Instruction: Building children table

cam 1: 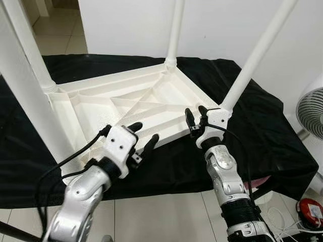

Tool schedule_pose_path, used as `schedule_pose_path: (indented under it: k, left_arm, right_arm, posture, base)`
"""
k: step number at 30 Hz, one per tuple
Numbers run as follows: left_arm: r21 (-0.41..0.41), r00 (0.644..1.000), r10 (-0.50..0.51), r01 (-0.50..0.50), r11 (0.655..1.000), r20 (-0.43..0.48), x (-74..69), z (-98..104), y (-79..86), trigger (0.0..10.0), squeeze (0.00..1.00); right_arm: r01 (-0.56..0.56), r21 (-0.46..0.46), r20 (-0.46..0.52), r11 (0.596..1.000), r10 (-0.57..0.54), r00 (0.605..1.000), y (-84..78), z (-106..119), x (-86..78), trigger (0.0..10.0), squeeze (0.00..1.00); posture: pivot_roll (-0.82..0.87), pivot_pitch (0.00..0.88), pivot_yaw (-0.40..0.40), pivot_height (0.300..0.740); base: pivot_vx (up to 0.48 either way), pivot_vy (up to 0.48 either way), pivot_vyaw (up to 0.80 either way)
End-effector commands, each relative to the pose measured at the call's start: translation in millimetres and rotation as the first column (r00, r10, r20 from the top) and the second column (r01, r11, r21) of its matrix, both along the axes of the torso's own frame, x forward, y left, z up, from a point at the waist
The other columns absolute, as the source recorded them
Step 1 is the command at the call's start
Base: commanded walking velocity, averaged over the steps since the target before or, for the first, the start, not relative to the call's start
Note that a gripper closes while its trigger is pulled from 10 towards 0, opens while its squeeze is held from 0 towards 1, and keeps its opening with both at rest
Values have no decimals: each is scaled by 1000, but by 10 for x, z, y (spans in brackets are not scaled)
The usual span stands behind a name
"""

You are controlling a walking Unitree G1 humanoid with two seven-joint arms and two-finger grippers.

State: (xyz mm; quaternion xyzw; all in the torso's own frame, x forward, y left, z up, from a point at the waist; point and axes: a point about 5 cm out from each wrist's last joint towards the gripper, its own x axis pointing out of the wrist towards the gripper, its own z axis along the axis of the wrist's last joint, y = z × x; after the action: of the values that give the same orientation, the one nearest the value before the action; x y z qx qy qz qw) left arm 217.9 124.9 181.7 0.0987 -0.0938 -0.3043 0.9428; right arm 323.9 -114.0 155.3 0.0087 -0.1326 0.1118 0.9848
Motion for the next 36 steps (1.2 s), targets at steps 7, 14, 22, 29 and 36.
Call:
schedule_pose_path:
  k: [7,14,22,29,36]
  left_arm:
    - [10,1000,11,-10,1000,-20,-148,41,166,10000,0]
    - [14,992,119,-119,993,-35,-268,49,386,10000,0]
    - [47,972,230,-228,973,-39,-573,58,596,10000,0]
    - [63,969,204,-197,978,-140,-739,-6,648,10000,0]
    - [160,952,206,-172,972,-225,-880,-63,835,10000,0]
  right_arm:
    - [-42,14,-7,999,42,999,80,-29,40,10000,0]
    - [-90,22,-19,996,90,996,186,-60,88,10000,0]
    - [-191,38,-32,981,192,981,443,-51,172,10000,0]
    - [-219,39,-34,975,220,975,512,-57,187,10000,0]
    - [-223,44,-27,974,225,974,528,-64,218,10000,0]
  posture:
    - [160,0,-114,740]
    - [246,0,-159,740]
    - [357,0,-217,740]
    - [385,0,-226,740]
    - [384,0,-216,740]
  base:
    - [0,0,0]
    - [0,0,0]
    - [0,0,0]
    - [0,0,0]
    - [0,0,0]
